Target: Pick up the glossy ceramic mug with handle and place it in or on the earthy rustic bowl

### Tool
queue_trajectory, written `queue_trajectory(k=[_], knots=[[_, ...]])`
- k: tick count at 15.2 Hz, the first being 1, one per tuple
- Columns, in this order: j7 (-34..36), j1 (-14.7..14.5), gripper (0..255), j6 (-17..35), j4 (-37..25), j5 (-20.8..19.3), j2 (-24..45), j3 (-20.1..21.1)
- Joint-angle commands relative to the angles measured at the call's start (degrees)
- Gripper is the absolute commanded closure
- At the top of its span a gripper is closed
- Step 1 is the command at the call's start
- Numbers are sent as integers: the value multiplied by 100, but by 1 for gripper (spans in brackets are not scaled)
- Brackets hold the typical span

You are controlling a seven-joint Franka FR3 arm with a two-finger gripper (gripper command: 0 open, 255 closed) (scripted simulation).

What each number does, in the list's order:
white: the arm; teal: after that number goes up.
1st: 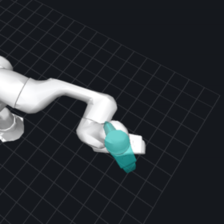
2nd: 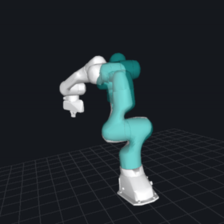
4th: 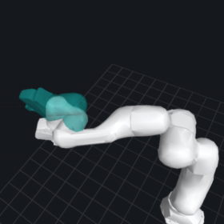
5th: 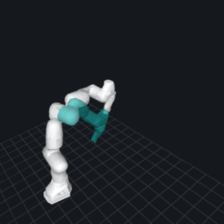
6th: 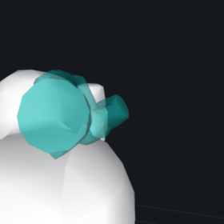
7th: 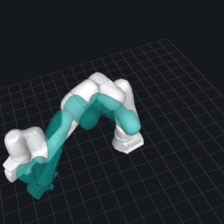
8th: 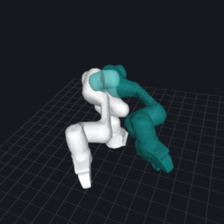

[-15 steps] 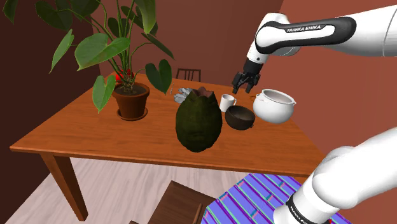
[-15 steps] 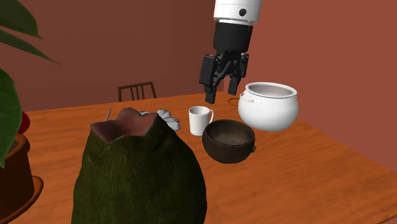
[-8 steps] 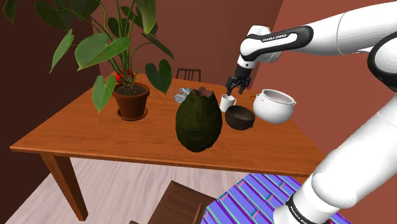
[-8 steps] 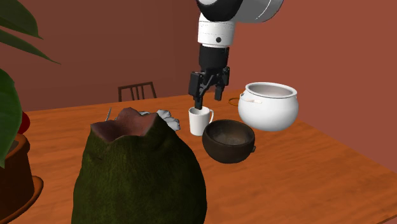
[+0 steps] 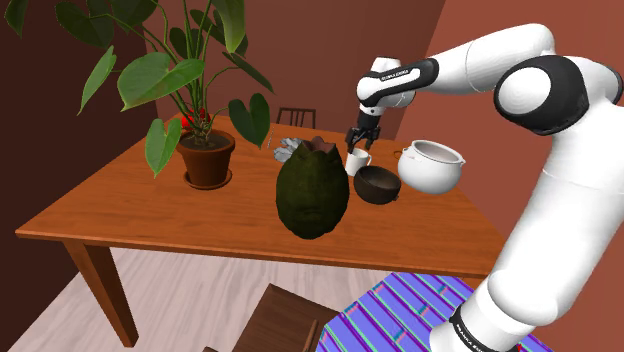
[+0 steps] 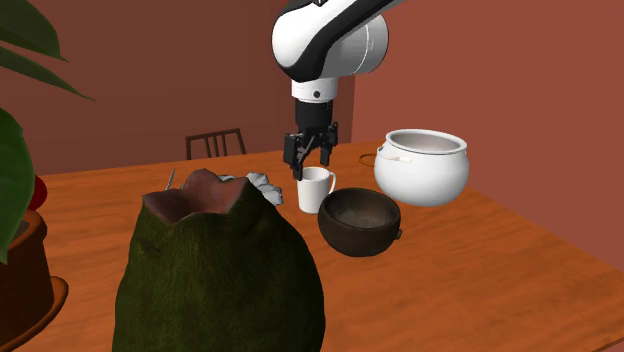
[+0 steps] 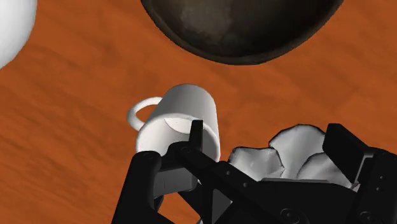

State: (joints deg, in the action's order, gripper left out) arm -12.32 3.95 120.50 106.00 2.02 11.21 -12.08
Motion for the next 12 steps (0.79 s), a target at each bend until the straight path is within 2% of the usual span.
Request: queue_trajectory(k=[1, 4, 12], knots=[[-128, 76, 0, 30, -422, 50, 475, -21], [-275, 198, 0, -1, -1119, 110, 1168, -27], [-315, 233, 0, 463, -920, 174, 1437, 4]])
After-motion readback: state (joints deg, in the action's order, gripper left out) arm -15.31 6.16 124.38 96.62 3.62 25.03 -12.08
